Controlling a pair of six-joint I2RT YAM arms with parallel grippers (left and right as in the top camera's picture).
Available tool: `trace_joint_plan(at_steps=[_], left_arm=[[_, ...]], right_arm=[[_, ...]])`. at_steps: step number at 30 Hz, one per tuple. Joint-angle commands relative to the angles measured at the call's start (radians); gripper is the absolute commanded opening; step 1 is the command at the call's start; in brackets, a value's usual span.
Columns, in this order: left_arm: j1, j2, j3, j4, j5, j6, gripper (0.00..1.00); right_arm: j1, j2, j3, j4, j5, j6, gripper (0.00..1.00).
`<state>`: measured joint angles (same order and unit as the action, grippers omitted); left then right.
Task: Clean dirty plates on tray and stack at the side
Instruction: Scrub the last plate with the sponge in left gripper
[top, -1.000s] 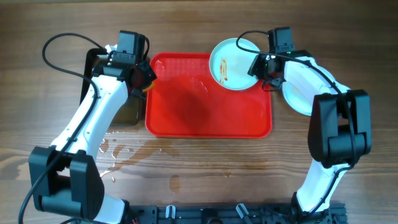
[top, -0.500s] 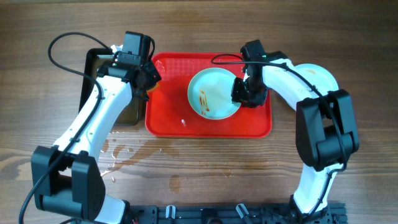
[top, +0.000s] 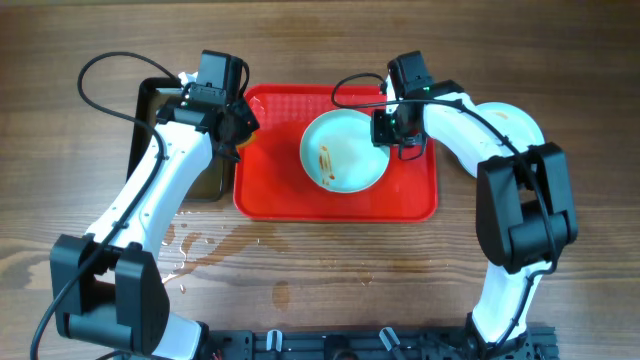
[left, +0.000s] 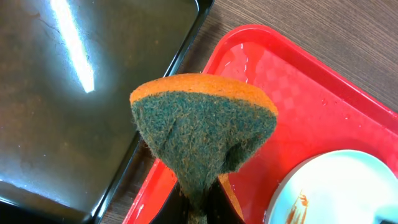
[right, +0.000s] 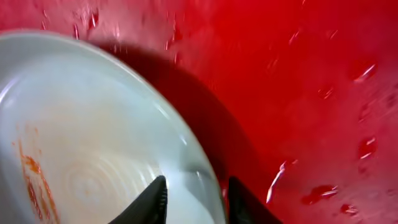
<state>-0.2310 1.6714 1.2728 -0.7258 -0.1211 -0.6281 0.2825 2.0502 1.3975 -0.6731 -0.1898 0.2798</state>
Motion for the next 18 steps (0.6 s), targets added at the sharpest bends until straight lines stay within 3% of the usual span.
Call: trace_joint_plan(at_steps=[1, 15, 18], left_arm=[[-0.003, 0.001, 0.003, 0.002, 0.027, -0.008, 0.04], [-0.003, 0.001, 0.003, 0.0, 0.027, -0.008, 0.04], [-0.003, 0.001, 0.003, -0.002, 0.028, -0.008, 0.04]], right_arm=[[0.002, 0.029, 0.018, -0.053, -0.108, 0.063, 0.32], [0.101, 0.068, 0.014, -0.042, -0.122, 0.22, 0.31], [0.102, 0.078, 0.014, -0.042, -0.127, 0.229, 0.2]])
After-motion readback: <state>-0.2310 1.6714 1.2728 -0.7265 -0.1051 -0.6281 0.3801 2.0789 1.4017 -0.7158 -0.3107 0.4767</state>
